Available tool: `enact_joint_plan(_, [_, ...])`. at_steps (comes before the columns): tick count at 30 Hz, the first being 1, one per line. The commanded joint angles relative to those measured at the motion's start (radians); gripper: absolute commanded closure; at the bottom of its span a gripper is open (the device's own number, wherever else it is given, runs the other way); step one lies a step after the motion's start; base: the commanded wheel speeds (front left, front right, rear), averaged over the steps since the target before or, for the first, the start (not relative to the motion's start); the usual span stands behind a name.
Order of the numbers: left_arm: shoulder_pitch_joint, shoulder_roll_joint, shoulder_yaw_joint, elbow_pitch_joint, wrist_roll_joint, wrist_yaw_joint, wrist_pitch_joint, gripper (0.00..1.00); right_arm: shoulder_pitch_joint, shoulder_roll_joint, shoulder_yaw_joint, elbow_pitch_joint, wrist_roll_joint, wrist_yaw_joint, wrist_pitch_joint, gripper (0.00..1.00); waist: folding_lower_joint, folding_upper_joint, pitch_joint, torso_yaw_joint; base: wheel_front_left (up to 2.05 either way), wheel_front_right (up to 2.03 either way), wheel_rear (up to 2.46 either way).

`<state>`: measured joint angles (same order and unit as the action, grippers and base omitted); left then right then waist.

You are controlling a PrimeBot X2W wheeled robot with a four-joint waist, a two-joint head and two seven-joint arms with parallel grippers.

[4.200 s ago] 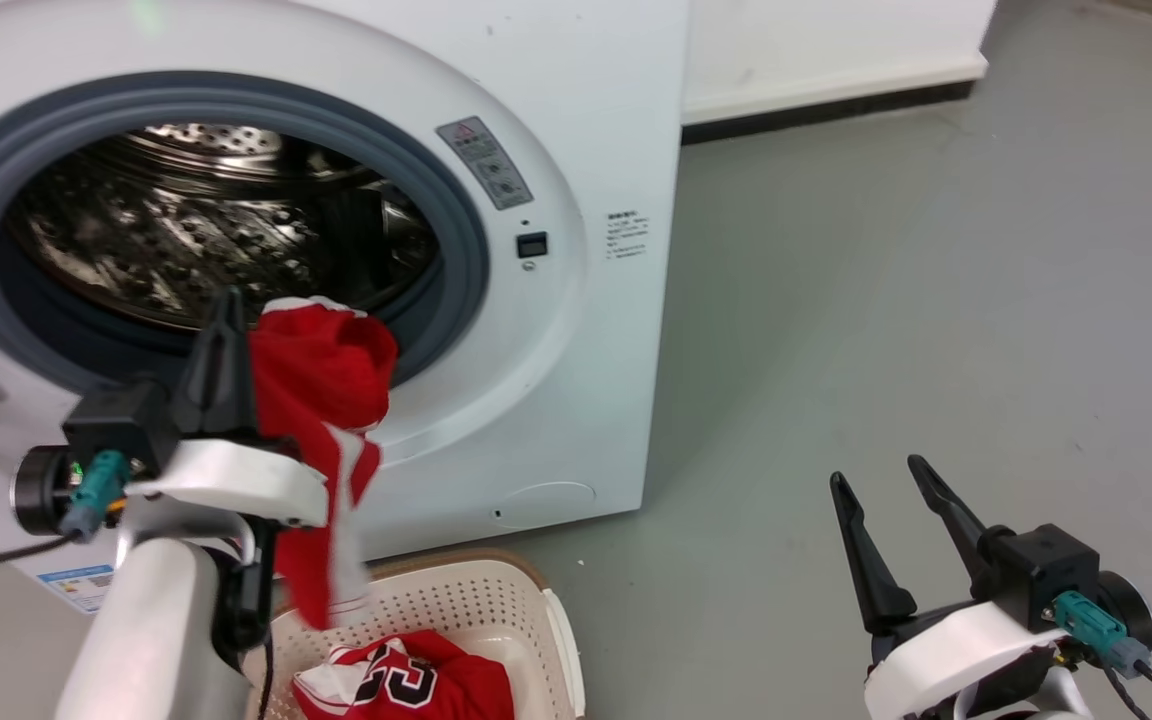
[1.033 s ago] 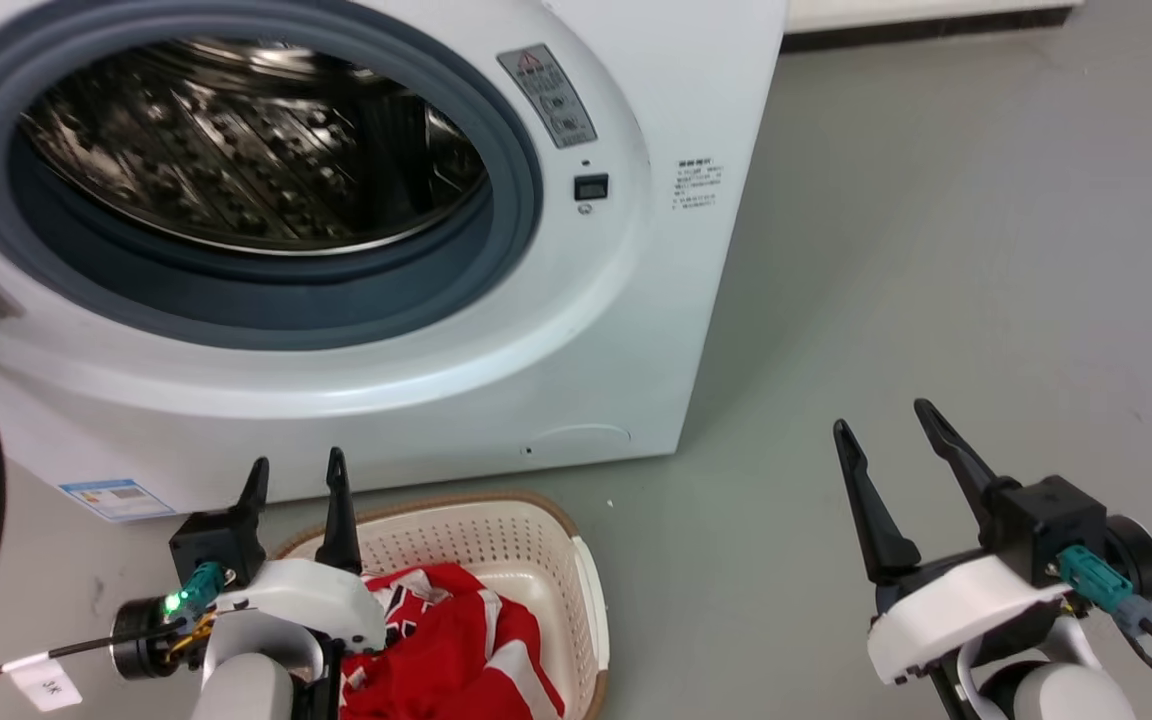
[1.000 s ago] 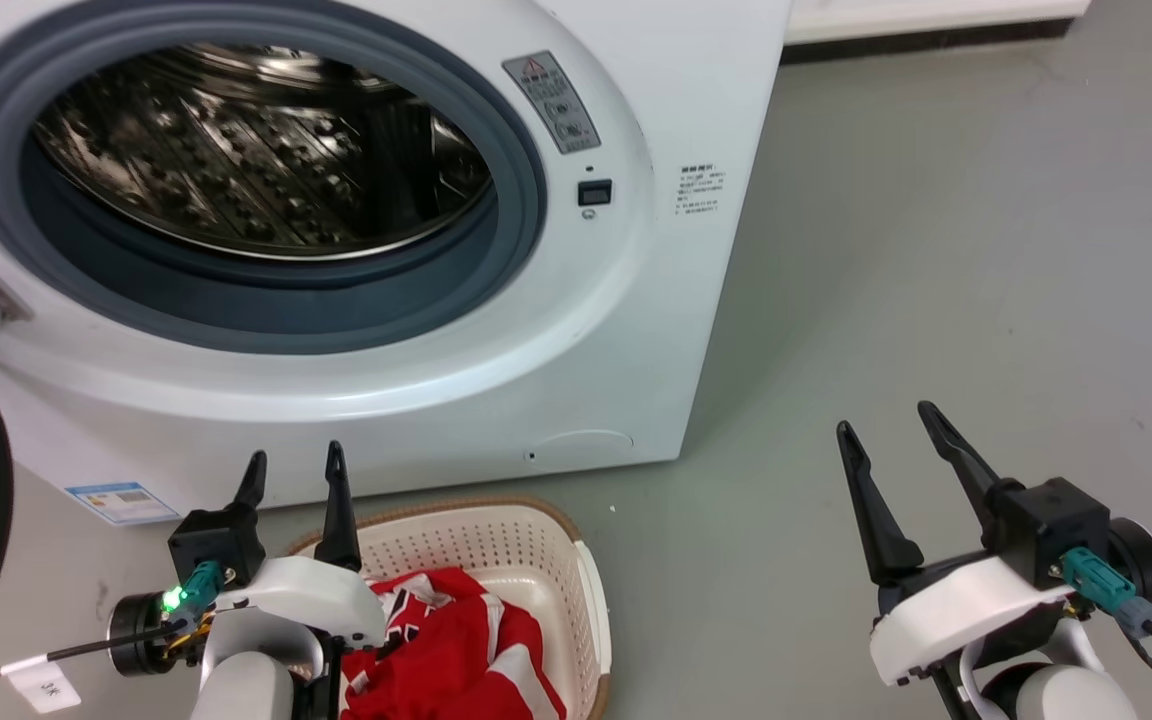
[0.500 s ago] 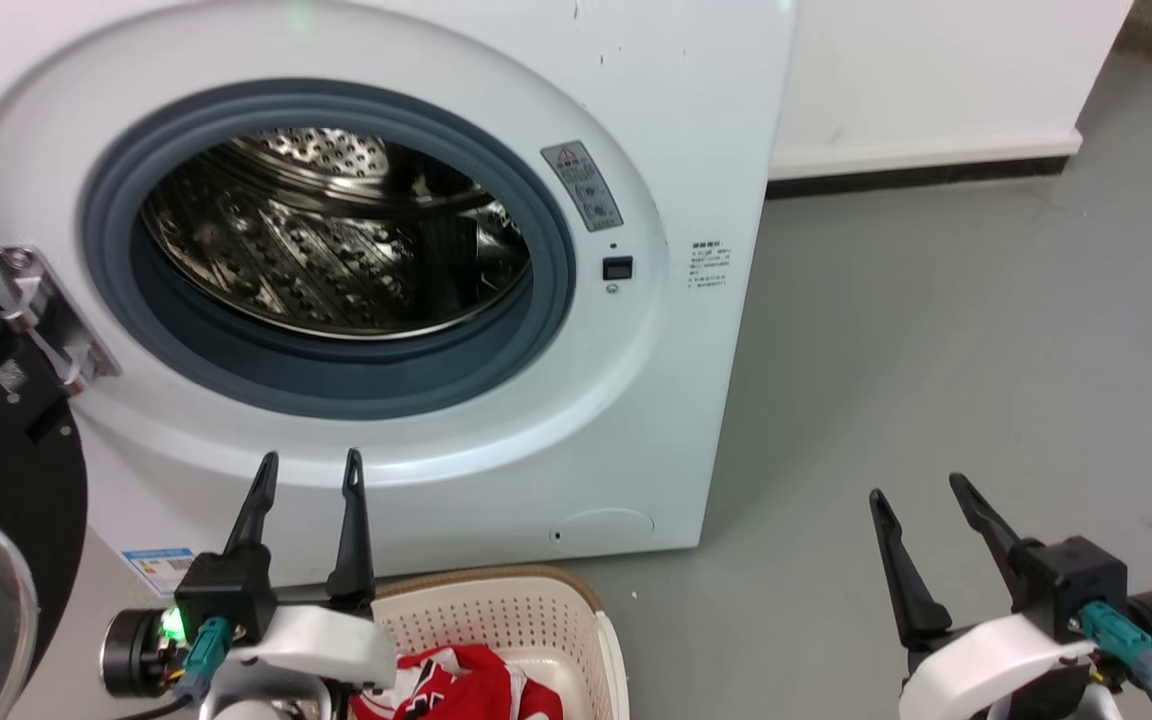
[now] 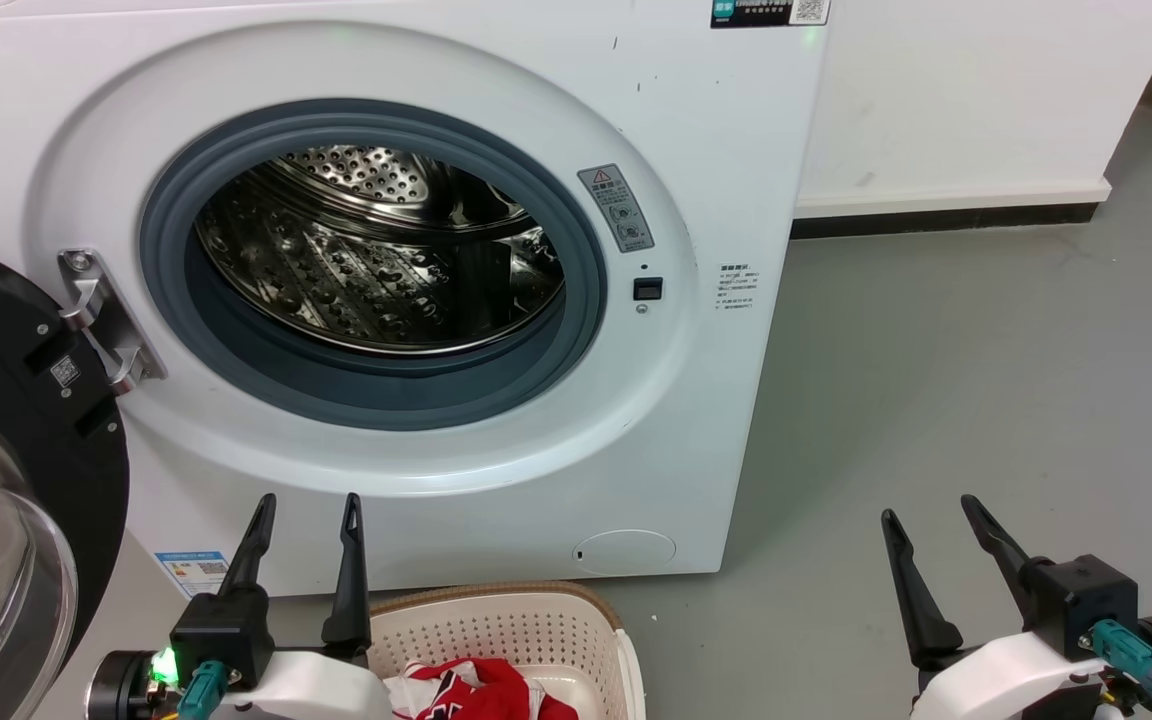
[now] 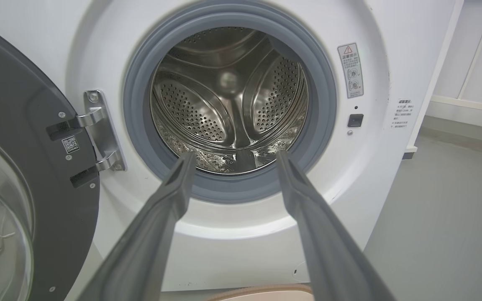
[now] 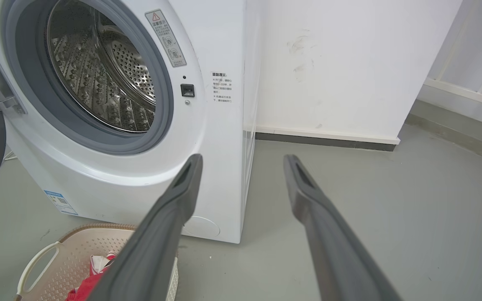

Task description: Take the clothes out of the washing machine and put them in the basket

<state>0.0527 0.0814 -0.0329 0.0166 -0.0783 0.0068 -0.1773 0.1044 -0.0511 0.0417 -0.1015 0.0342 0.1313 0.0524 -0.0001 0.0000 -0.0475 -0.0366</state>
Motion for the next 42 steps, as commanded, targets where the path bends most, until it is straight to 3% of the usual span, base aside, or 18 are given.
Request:
enact_joint_plan(1, [0.01,0.001,-0.006,-0.009,-0.001,0.002,0.006,0.0,0.007,0.002,-0.003,-0.006,0.009,-0.001,-0.002,0.0,0.0001,0.0,0.002,0.004,0.0,0.0,0.0])
enact_joint_plan(22, [0.024,0.019,-0.021,-0.032,-0.007,0.024,0.033,0.0,-0.011,0.002,0.012,0.018,0.033,-0.001,-0.016,0.0,0.0001,0.0,0.003,0.016,0.0,0.0,0.0])
enact_joint_plan(23, [0.01,0.014,-0.022,-0.026,-0.009,0.021,0.034,1.0,-0.003,0.0,0.01,0.015,0.029,0.0,-0.012,1.0,0.0001,0.0,0.003,0.016,0.0,0.0,0.0])
enact_joint_plan(26, [0.007,0.009,-0.017,-0.003,-0.029,0.017,0.039,1.0,0.008,0.0,0.014,0.027,0.049,0.0,-0.016,1.0,0.0001,0.0,0.004,0.016,0.0,0.0,0.0])
enact_joint_plan(42, [-0.03,0.0,0.018,0.045,-0.352,-0.016,0.094,1.0,-0.046,-0.021,0.001,0.096,0.403,0.0,-0.018,1.0,0.0001,0.0,0.01,0.018,0.0,0.0,0.0])
